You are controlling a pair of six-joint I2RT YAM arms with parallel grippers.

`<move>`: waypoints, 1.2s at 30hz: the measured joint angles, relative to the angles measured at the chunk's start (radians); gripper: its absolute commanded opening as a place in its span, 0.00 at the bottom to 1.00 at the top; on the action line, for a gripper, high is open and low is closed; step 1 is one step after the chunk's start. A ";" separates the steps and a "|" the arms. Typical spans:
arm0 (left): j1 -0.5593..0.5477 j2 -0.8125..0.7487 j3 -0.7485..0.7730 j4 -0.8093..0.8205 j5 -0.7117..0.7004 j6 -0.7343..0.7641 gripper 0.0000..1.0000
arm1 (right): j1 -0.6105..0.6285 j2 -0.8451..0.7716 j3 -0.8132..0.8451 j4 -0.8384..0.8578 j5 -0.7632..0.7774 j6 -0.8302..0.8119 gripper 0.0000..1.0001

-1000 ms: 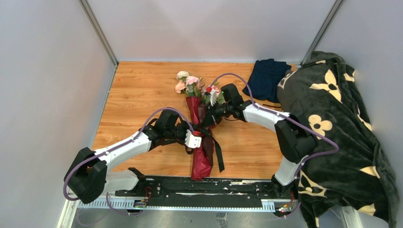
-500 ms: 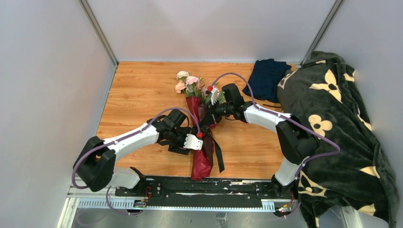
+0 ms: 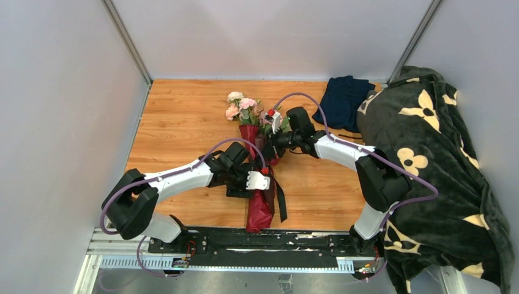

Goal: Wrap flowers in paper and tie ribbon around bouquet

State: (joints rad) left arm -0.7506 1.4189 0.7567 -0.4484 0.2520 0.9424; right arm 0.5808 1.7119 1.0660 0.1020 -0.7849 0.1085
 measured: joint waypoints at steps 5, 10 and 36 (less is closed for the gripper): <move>-0.008 0.000 0.022 0.005 -0.026 -0.245 0.81 | -0.006 0.000 -0.006 0.013 0.000 0.006 0.00; -0.009 0.000 0.009 0.033 -0.077 -0.459 0.70 | -0.009 0.000 -0.025 0.027 -0.001 0.016 0.00; 0.112 -0.066 -0.052 0.096 -0.247 -0.124 0.00 | -0.133 -0.225 -0.265 0.005 0.127 0.108 0.00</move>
State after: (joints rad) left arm -0.6384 1.3533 0.7044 -0.3527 0.0051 0.8181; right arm 0.4480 1.4864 0.8009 0.1070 -0.6575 0.2165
